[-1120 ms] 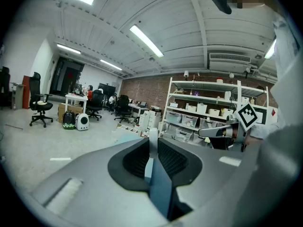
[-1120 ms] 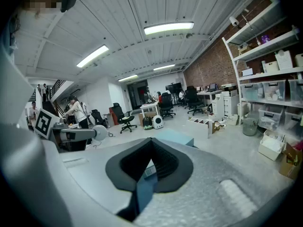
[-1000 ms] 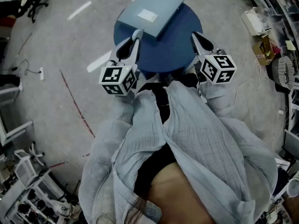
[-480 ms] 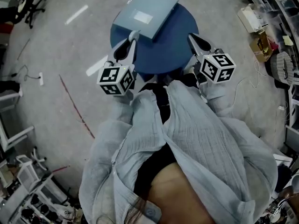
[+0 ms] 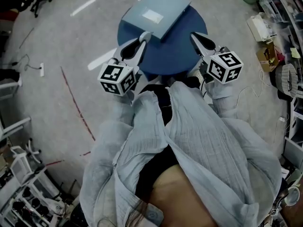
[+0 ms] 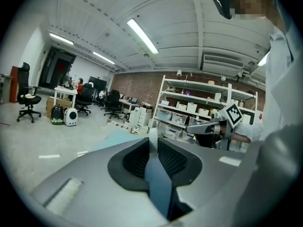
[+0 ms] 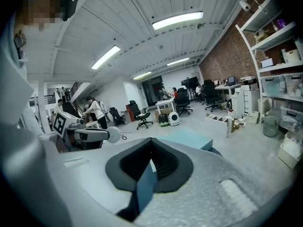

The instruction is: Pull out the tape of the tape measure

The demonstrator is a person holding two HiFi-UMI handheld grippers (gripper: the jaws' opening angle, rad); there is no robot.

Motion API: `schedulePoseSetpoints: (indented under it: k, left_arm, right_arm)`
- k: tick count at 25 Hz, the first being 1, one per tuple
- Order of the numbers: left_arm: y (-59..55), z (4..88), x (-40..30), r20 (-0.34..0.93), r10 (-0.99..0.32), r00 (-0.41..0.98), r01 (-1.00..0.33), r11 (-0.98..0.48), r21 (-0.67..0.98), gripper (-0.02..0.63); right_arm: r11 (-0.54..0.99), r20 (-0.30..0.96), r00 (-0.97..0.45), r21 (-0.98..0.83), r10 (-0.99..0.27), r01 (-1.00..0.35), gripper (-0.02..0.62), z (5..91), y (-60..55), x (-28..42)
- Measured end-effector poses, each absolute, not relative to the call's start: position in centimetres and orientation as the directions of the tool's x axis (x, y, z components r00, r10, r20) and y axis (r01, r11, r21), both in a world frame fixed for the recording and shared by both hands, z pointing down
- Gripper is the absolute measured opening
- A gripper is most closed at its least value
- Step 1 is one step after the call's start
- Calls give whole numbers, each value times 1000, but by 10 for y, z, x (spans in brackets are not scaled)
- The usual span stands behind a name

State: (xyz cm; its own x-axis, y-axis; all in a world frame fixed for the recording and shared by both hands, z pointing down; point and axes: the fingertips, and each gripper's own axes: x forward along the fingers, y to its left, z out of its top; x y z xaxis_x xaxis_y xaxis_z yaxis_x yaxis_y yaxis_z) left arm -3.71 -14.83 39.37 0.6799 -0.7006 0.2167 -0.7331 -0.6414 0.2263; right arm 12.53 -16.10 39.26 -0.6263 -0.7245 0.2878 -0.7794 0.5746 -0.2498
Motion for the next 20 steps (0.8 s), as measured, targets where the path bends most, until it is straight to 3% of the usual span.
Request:
schedulePoseSetpoints:
  k: [11,16,20]
  left_arm:
    - [-132,391,-27,183,-541,821,-571,-780,256,77]
    - [-124,392,-17,200,-469,860,-507,-828,240,78]
    - [-120,389,-12,196,-432,880,-470,-851,234,78]
  right_arm:
    - [778,271,-811,-244,-519,-579,5,376,-147,74]
    - [864,301,-869,-204,-392,-460,96,382,-134,55]
    - [937,339,-905,-140,-258,-320,106,389,-127,40]
